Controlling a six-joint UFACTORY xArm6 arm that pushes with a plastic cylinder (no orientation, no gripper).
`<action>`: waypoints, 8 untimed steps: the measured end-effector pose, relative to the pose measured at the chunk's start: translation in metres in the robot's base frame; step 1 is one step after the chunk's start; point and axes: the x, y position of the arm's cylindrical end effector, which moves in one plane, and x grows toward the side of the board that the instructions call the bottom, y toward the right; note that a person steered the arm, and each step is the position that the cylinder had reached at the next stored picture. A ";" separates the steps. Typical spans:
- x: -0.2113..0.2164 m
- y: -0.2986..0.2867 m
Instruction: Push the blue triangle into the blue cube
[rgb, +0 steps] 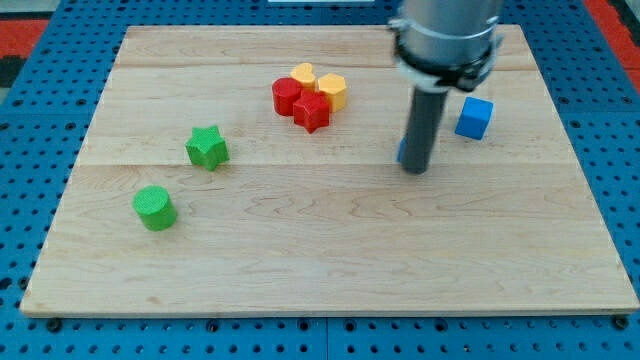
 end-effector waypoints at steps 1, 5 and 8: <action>-0.018 0.051; -0.013 -0.010; -0.009 0.018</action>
